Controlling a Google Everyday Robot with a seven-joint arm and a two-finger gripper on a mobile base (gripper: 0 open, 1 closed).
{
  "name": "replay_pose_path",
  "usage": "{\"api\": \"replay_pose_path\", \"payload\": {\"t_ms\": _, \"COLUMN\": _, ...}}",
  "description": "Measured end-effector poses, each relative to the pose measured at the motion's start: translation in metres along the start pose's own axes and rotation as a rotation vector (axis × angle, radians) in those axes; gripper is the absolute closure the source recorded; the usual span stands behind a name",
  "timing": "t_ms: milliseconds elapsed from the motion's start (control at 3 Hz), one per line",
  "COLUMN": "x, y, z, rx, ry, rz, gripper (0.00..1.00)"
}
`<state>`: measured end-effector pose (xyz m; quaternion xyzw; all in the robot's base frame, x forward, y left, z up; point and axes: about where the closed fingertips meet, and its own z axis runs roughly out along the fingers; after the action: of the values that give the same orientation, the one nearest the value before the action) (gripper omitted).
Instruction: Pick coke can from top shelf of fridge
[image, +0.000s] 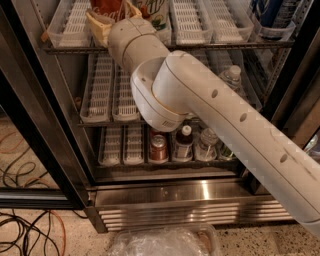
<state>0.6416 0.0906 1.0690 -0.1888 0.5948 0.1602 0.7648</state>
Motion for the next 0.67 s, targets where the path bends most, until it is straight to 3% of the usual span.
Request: {"api": "replay_pose_path", "payload": {"t_ms": 667, "x": -0.0119, "y": 0.0022, "z": 0.0033, "rx": -0.018, "ry": -0.047, "rz": -0.022, "gripper": 1.00}}
